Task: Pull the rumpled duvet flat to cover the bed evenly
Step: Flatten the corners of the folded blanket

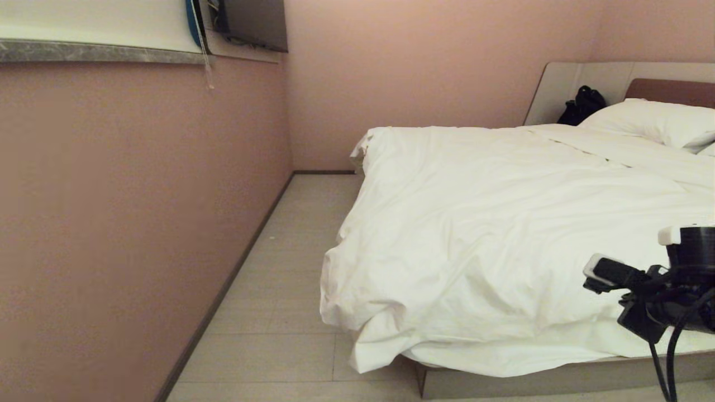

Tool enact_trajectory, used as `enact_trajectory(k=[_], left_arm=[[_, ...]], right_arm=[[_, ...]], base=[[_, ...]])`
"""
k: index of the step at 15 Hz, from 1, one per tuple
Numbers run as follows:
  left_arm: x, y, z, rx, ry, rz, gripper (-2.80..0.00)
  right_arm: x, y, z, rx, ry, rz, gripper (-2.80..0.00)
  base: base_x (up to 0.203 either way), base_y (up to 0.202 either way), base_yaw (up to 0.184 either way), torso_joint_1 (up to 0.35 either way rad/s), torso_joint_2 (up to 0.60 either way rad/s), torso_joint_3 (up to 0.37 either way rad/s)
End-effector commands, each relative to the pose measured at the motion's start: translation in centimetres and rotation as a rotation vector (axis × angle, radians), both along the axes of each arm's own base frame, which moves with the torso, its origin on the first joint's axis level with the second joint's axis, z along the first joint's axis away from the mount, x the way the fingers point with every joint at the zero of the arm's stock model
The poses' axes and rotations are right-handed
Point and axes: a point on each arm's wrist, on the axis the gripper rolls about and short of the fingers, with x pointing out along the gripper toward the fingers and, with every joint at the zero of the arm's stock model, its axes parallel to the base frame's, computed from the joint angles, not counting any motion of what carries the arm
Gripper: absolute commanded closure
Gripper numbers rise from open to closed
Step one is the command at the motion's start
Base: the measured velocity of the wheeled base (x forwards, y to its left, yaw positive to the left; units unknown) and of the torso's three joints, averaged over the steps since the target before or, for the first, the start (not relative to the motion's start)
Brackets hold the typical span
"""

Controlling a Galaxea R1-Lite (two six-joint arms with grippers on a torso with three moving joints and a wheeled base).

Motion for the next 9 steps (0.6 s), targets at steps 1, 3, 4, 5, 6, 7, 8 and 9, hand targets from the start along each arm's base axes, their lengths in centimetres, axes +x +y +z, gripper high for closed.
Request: enact_trajectory(k=[1, 3, 4, 5, 6, 7, 8, 9], left_arm=[[0.0, 0.0, 0.0, 0.001, 0.001, 0.0, 0.0], [0.0, 0.0, 0.0, 0.001, 0.0, 0.0, 0.0], [0.0, 0.0, 0.0, 0.001, 0.001, 0.0, 0.0], [0.0, 0.0, 0.0, 0.001, 0.001, -0.001, 0.0], [0.0, 0.0, 0.0, 0.001, 0.0, 0.0, 0.0], [0.0, 0.0, 0.0, 0.001, 0.001, 0.0, 0.0], [0.0, 0.0, 0.0, 0.001, 0.0, 0.0, 0.0], [0.0, 0.0, 0.0, 0.001, 0.001, 0.0, 0.0]], right_arm=[[-0.2, 0.9, 0.2, -0.369, 0.051, 0.297, 0.0], [-0.3, 1.4, 0.2, -0.444, -0.012, 0.336, 0.0], [-0.5, 1.6, -0.1, -0.486, -0.067, 0.348, 0.0], [-0.9, 1.8, -0.9, -0.512, -0.087, 0.363, 0.0], [-1.3, 1.9, -1.7, -0.53, -0.106, 0.37, 0.0], [-1.3, 2.0, -2.4, -0.539, -0.121, 0.372, 0.0], [-1.1, 2.0, -2.9, -0.542, -0.134, 0.371, 0.0], [-0.8, 2.0, -3.4, -0.545, -0.146, 0.367, 0.0]], base=[[0.0, 0.0, 0.0, 0.0, 0.0, 0.0], [0.0, 0.0, 0.0, 0.0, 0.0, 0.0], [0.0, 0.0, 0.0, 0.0, 0.0, 0.0], [0.0, 0.0, 0.0, 0.0, 0.0, 0.0], [0.0, 0.0, 0.0, 0.0, 0.0, 0.0], [0.0, 0.0, 0.0, 0.0, 0.0, 0.0], [0.0, 0.0, 0.0, 0.0, 0.0, 0.0], [0.0, 0.0, 0.0, 0.0, 0.0, 0.0]])
